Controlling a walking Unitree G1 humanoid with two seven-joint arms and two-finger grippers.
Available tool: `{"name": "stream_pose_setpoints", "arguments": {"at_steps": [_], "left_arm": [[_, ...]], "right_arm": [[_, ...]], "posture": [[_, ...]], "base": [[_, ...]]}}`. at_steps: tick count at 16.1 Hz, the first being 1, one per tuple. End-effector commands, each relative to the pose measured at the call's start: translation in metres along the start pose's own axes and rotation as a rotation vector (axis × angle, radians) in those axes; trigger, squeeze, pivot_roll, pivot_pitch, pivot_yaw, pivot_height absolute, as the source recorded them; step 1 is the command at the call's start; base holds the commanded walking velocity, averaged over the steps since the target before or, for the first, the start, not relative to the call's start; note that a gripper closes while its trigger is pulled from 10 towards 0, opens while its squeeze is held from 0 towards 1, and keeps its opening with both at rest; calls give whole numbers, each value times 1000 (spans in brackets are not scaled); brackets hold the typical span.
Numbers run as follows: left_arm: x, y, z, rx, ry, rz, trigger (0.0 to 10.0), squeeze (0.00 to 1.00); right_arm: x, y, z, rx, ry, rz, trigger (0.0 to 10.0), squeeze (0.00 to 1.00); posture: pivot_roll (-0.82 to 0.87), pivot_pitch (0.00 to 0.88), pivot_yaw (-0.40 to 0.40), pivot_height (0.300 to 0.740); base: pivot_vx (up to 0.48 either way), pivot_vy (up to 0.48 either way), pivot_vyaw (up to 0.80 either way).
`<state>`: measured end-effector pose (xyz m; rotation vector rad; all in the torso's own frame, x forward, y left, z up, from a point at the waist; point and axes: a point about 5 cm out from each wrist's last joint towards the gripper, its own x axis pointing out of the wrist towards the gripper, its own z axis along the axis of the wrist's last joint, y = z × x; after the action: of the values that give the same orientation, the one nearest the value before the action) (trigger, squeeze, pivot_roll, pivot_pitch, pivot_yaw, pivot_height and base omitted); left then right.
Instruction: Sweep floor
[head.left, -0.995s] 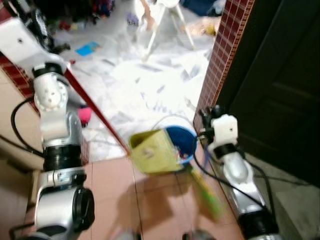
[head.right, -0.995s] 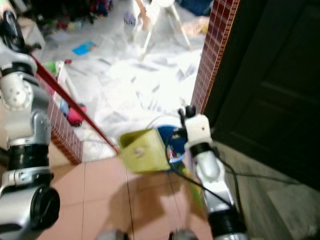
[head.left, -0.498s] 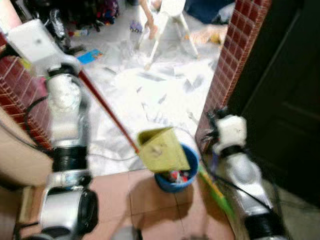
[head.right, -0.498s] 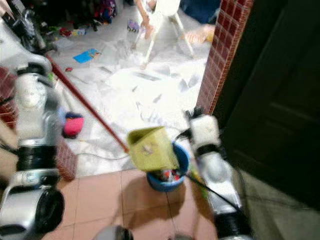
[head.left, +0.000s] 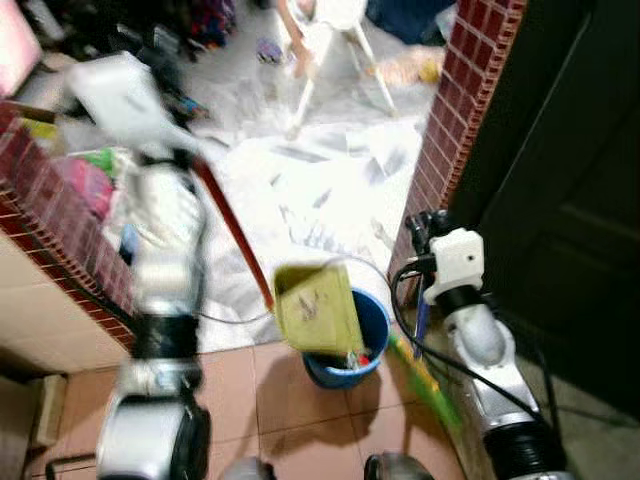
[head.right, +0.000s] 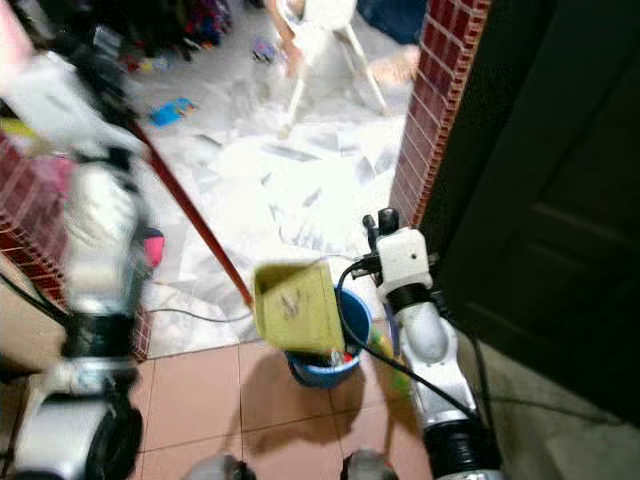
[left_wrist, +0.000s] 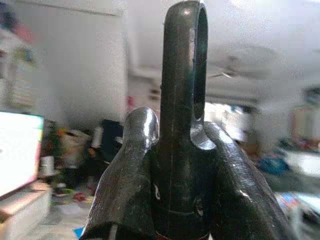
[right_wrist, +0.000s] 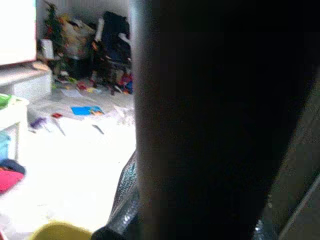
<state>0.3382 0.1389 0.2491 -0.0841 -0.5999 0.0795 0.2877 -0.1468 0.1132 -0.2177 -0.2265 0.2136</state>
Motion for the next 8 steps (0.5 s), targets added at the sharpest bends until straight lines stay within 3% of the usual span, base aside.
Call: {"name": "stream_pose_setpoints", "arguments": {"at_steps": [1, 5, 8], "left_arm": [[-1, -17, 14, -3, -75, -107, 10000, 0], [-17, -43, 5, 15, -67, -337, 10000, 0], [-32, -68, 12, -13, -112, -579, 10000, 0]], "right_arm": [[6, -2, 9, -12, -44, 1, 10000, 0], [7, -2, 9, -18, -47, -5, 10000, 0], [7, -2, 10, -21, -51, -7, 10000, 0]], "posture": [[-81, 0, 66, 740], [-80, 0, 69, 740], [-81, 0, 71, 740]], "base": [[0, 0, 0], [0, 0, 0], [0, 0, 0]]}}
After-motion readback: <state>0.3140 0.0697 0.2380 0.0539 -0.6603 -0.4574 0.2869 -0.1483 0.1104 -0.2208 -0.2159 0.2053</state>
